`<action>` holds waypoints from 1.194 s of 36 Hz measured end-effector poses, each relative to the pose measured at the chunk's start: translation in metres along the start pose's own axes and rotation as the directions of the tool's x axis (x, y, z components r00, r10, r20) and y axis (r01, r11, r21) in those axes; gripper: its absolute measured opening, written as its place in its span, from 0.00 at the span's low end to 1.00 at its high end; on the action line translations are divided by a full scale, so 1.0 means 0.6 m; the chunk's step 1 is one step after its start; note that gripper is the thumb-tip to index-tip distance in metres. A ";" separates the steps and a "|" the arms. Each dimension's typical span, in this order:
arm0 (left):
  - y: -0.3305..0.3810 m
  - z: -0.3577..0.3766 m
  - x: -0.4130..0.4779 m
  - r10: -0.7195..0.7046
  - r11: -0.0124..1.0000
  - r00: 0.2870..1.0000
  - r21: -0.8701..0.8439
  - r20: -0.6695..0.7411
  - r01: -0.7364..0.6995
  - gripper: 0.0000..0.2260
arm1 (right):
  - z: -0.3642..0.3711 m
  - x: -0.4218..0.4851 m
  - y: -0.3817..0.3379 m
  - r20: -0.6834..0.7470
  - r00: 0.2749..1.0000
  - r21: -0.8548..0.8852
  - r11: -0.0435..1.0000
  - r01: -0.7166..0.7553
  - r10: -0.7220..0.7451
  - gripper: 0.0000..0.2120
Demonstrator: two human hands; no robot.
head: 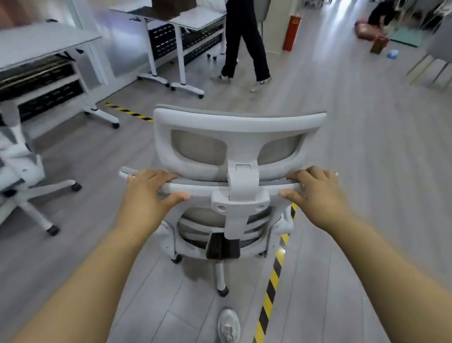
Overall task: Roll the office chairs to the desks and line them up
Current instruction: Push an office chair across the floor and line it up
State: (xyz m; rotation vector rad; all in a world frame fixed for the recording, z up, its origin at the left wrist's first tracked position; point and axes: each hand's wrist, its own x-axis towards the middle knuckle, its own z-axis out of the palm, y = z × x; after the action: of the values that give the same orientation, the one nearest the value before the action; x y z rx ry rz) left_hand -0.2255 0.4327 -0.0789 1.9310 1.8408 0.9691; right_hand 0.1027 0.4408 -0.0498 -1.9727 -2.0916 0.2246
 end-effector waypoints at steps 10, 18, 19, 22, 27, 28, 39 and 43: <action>-0.081 -0.036 0.162 -0.241 0.969 0.968 0.040 -0.068 0.244 0.22 | 0.048 0.280 -0.086 0.073 0.969 0.024 0.972 0.236 -0.237 0.24; -0.151 -0.065 0.292 -0.340 0.936 0.932 0.055 -0.125 0.349 0.24 | 0.089 0.481 -0.173 0.126 0.937 0.092 0.944 0.316 -0.326 0.23; -0.162 -0.069 0.310 -0.357 0.929 0.925 0.057 -0.130 0.367 0.24 | 0.094 0.504 -0.185 0.131 0.935 0.094 0.943 0.320 -0.331 0.23; -0.205 -0.082 0.360 -0.397 0.912 0.908 0.051 -0.136 0.407 0.26 | 0.113 0.569 -0.223 0.121 0.922 0.091 0.929 0.358 -0.367 0.23; -0.267 -0.111 0.431 -0.406 0.908 0.895 0.028 -0.184 0.417 0.26 | 0.139 0.663 -0.295 0.132 0.913 0.123 0.921 0.370 -0.385 0.23; -0.279 -0.117 0.446 -0.410 0.906 0.891 0.029 -0.195 0.423 0.26 | 0.144 0.680 -0.310 0.124 0.912 0.122 0.918 0.377 -0.390 0.23; -0.448 -0.207 0.623 -0.448 0.883 0.869 0.046 -0.213 0.466 0.26 | 0.213 0.885 -0.497 0.154 0.897 0.137 0.908 0.395 -0.413 0.23; -0.510 -0.237 0.685 -0.415 0.894 0.884 0.084 -0.216 0.440 0.30 | 0.242 0.954 -0.555 0.110 0.889 0.175 0.889 0.423 -0.444 0.23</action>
State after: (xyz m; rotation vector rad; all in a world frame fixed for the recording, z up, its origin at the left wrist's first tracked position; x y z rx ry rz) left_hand -0.5708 0.8369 -0.0631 1.4269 2.3624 0.9274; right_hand -0.2845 0.9976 -0.0473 -1.3922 -2.4647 0.4302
